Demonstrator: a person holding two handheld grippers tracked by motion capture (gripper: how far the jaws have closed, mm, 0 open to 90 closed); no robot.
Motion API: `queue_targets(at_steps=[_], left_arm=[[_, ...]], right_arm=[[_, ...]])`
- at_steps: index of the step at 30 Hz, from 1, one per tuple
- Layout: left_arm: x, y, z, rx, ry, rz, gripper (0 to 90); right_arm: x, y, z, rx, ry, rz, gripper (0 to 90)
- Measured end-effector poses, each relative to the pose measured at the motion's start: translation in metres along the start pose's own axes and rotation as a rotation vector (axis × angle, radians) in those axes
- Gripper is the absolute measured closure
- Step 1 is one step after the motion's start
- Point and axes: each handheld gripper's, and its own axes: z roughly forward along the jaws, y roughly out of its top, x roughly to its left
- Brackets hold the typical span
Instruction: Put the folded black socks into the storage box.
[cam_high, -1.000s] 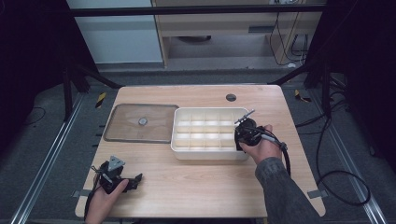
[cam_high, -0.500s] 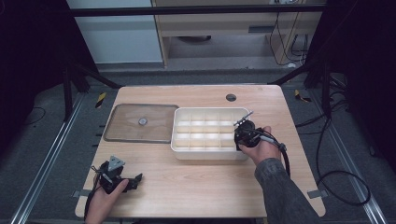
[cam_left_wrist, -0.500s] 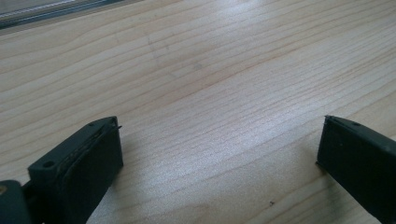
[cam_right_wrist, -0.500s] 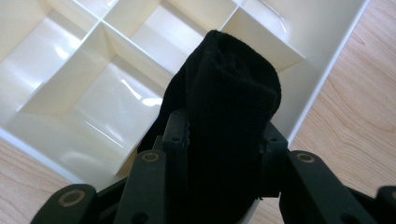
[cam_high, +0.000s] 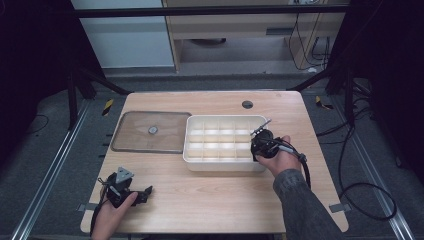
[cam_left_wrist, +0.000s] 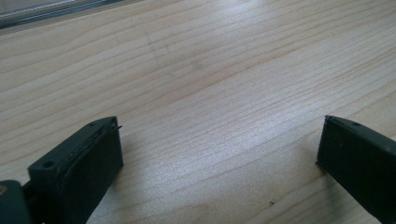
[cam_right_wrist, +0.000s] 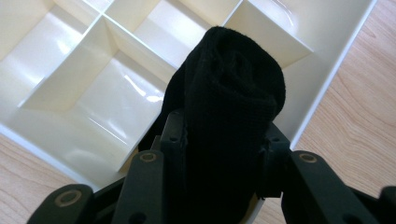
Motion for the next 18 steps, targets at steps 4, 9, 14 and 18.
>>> queue_targets(at_steps=[4,9,14,18], left_arm=[[0.000,0.000,0.000,0.000,0.000,0.000,0.0],[0.000,0.000,0.000,0.000,0.000,0.000,0.0],[0.000,0.000,0.000,0.000,0.000,0.000,0.0],[0.000,0.000,0.000,0.000,0.000,0.000,0.0]], right_arm=[[-0.001,0.000,-0.001,-0.002,0.010,0.007,61.4],[-0.005,0.000,-0.003,-0.011,0.029,0.018,59.3],[-0.006,0.000,-0.007,-0.021,0.042,0.025,55.3],[-0.008,0.000,-0.017,-0.030,0.054,0.038,47.7]])
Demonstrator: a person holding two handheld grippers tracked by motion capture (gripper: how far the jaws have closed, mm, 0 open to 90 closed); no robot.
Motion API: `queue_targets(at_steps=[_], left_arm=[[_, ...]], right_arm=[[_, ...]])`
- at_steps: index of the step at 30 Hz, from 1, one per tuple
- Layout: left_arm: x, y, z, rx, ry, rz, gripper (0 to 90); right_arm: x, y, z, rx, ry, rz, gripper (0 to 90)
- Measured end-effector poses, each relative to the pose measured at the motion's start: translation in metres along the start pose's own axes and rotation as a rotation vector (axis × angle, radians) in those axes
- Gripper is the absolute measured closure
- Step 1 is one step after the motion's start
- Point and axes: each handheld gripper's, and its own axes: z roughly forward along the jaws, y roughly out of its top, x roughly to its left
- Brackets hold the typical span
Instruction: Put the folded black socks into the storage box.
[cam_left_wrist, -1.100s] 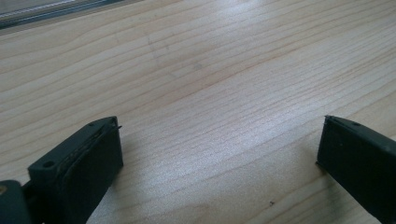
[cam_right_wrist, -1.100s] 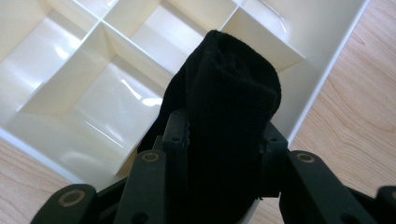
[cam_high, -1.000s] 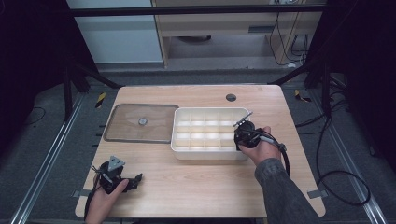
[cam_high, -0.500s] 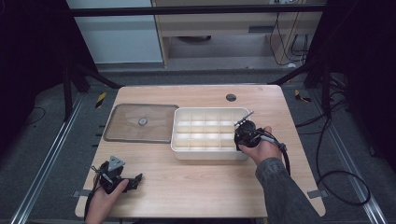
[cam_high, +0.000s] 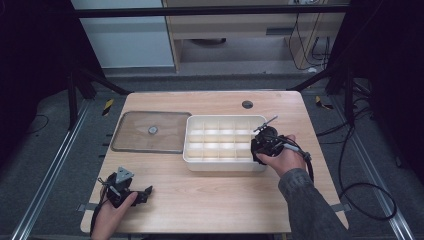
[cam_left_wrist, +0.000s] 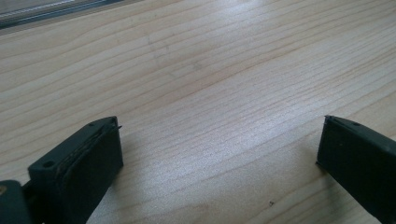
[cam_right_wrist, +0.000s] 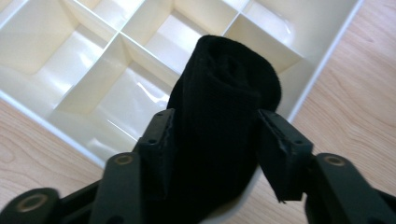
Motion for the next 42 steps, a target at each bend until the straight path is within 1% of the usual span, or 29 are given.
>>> queue_targets(at_steps=[3,6,10,14,18,21,22,25,29,31,33,36,38,39,42], left_arm=[[0.000,0.000,0.000,0.000,0.000,0.000,0.0],[0.000,0.000,0.000,0.000,0.000,0.000,0.0],[0.000,0.000,0.000,0.000,0.000,0.000,0.0],[0.000,0.000,0.000,0.000,0.000,0.000,0.0],[0.000,0.000,0.000,0.000,0.000,0.000,0.0],[0.000,0.000,0.000,0.000,0.000,0.000,0.0],[0.000,0.000,0.000,0.000,0.000,0.000,0.0],[0.000,0.000,0.000,0.000,0.000,0.000,0.0],[0.000,0.000,0.000,0.000,0.000,0.000,0.0],[0.000,0.000,0.000,0.000,0.000,0.000,0.0],[0.000,0.000,0.000,0.000,0.000,0.000,0.0],[0.000,0.000,0.000,0.000,0.000,0.000,0.0],[0.000,0.000,0.000,0.000,0.000,0.000,0.0],[0.000,0.000,0.000,0.000,0.000,0.000,0.0],[0.000,0.000,0.000,0.000,0.000,0.000,0.0]], right_arm=[[-0.002,-0.001,-0.010,-0.022,-0.001,0.003,44.3],[-0.005,-0.004,-0.020,-0.052,-0.003,0.010,43.7],[-0.005,-0.009,-0.033,-0.087,0.022,0.009,41.6],[-0.009,-0.012,-0.041,-0.107,0.025,0.016,39.4],[-0.020,-0.015,-0.047,-0.124,0.029,0.059,37.1],[-0.029,-0.017,-0.049,-0.138,0.046,0.101,33.3],[-0.032,-0.018,-0.051,-0.145,0.045,0.108,31.5],[-0.036,-0.021,-0.055,-0.156,0.038,0.120,27.8],[-0.040,-0.022,-0.061,-0.174,0.033,0.121,22.2],[-0.043,-0.020,-0.066,-0.187,0.031,0.135,18.5],[-0.046,-0.019,-0.071,-0.197,0.031,0.132,15.8],[-0.050,-0.017,-0.080,-0.212,0.043,0.143,19.0],[-0.052,-0.015,-0.085,-0.222,0.041,0.143,24.6],[-0.053,-0.014,-0.088,-0.227,0.040,0.143,29.4],[-0.056,-0.013,-0.094,-0.247,0.062,0.144,44.0]])
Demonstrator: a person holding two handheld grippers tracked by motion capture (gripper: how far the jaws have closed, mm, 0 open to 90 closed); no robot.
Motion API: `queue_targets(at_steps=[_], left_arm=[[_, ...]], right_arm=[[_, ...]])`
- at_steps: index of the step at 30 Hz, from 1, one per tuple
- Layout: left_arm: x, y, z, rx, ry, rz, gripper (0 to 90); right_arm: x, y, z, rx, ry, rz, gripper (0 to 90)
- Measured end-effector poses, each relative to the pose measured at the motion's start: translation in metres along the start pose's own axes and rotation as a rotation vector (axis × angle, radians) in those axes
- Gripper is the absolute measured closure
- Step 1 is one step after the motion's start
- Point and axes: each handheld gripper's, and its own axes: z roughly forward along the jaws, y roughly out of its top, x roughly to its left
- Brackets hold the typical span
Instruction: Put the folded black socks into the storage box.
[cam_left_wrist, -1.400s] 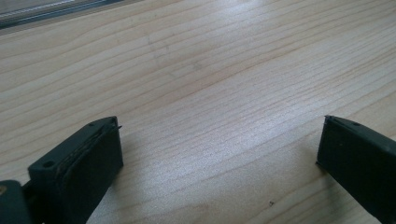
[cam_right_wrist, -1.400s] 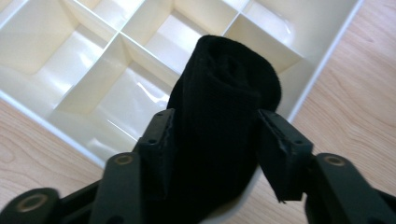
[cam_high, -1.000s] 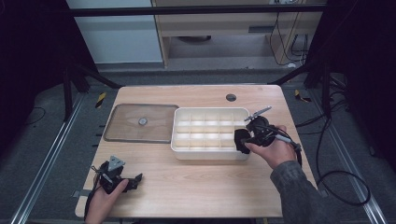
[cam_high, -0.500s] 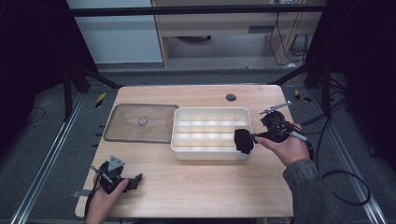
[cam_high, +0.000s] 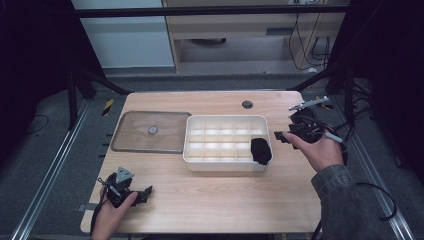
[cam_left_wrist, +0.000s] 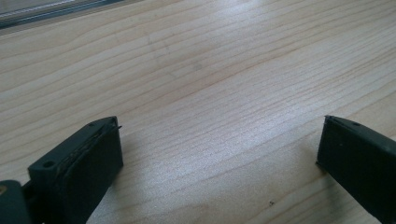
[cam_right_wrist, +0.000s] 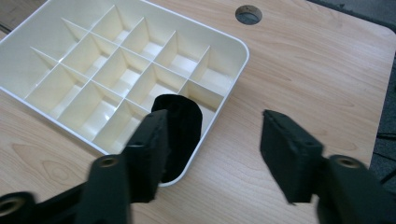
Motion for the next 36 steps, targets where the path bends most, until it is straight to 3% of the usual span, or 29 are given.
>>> queue_targets(at_steps=[8,13,25,36], left_arm=[[0.000,0.000,0.000,0.000,0.000,0.000,0.0],[0.000,0.000,0.000,0.000,0.001,0.000,0.0],[0.000,0.000,0.000,0.000,0.001,0.000,0.0],[0.000,0.000,0.000,-0.001,0.001,0.000,0.0]], right_arm=[[0.001,0.003,-0.004,-0.008,0.022,-0.008,76.2],[0.007,0.008,-0.003,-0.007,0.035,-0.016,89.4],[0.023,0.018,0.016,0.021,0.061,-0.028,90.0],[0.029,0.024,0.033,0.046,0.061,-0.031,90.0]])
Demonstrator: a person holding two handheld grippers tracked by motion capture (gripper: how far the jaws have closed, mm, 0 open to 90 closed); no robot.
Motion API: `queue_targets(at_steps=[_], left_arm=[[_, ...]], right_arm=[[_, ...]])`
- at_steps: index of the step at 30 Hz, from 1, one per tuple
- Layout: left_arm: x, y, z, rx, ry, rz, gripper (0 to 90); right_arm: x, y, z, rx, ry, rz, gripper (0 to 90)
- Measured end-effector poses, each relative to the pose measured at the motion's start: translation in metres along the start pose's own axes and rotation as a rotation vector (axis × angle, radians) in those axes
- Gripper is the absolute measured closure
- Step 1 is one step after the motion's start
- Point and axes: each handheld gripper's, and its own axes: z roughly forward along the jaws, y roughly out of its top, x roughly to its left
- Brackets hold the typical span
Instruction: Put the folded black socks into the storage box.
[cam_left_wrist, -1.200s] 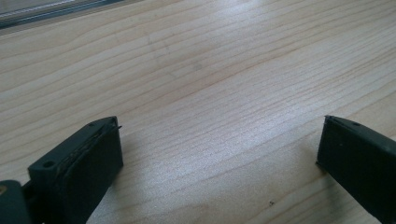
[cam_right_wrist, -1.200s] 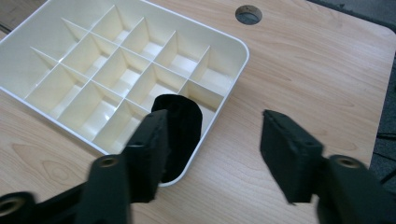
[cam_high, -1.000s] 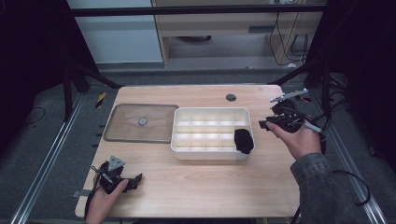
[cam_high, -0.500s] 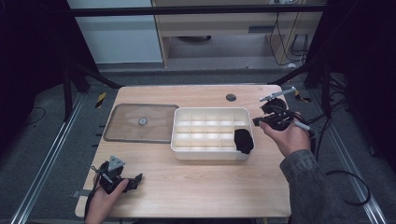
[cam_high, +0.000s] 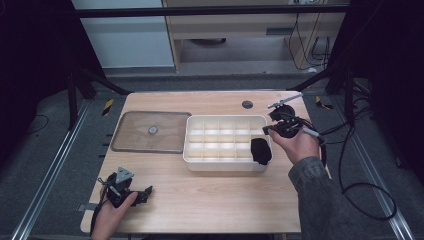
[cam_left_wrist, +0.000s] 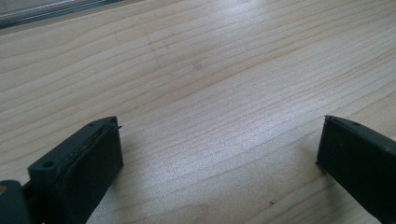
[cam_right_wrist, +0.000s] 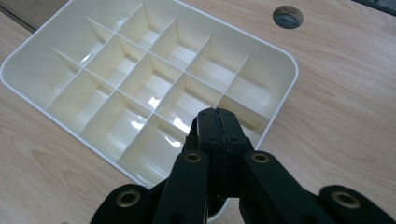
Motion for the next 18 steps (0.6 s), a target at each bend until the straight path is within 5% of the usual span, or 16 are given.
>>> queue_targets(at_steps=[18], left_arm=[[0.000,0.000,0.000,-0.001,0.000,-0.001,0.0]], right_arm=[[0.003,-0.007,0.025,0.036,0.017,0.015,90.0]])
